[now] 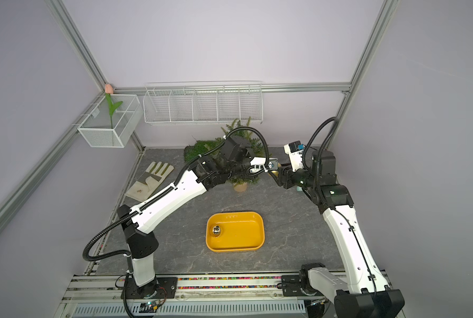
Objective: Decorate the small christmas tree with ornaments
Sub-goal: Hang an ornament on the christmas tree.
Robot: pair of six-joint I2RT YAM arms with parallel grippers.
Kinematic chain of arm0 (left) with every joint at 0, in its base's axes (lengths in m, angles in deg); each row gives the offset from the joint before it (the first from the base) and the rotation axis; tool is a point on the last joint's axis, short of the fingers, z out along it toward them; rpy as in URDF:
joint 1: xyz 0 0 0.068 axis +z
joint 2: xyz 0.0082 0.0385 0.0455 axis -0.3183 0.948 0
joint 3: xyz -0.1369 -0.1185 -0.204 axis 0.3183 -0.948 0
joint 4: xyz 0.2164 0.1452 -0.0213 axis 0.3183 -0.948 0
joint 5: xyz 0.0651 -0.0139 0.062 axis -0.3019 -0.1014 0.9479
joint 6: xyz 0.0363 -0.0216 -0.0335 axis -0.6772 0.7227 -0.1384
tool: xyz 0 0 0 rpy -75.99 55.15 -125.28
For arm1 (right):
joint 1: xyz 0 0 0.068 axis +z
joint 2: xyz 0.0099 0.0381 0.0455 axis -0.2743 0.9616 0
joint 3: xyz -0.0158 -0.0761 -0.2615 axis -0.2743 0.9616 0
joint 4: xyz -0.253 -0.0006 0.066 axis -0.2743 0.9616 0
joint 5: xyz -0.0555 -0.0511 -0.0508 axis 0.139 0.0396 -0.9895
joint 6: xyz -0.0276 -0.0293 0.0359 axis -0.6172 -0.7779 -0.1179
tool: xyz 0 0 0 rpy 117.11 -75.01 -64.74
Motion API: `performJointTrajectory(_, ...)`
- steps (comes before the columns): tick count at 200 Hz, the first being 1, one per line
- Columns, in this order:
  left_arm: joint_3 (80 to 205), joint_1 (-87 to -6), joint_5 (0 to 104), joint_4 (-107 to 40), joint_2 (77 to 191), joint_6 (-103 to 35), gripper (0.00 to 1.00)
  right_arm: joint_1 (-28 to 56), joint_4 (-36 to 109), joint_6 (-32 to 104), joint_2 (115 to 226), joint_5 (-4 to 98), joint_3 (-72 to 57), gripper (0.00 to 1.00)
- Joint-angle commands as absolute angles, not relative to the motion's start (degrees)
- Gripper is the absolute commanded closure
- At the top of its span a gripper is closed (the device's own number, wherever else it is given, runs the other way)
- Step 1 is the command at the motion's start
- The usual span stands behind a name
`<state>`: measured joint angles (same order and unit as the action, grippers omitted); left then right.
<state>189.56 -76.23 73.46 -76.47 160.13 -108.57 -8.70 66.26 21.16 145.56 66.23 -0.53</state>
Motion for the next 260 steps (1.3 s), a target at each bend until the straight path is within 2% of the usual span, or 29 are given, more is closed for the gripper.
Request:
performJointTrajectory(1,191.1,-76.57,73.96,-75.61,161.2,-109.94,1.0,-8.89,65.07,19.91,146.13,66.03,-1.92,0.61)
performJointTrajectory(260,187.97,-76.48,76.7,-74.38,160.07,-110.38,1.0,-8.97,64.76,19.65,146.18,67.8,-0.65,0.61)
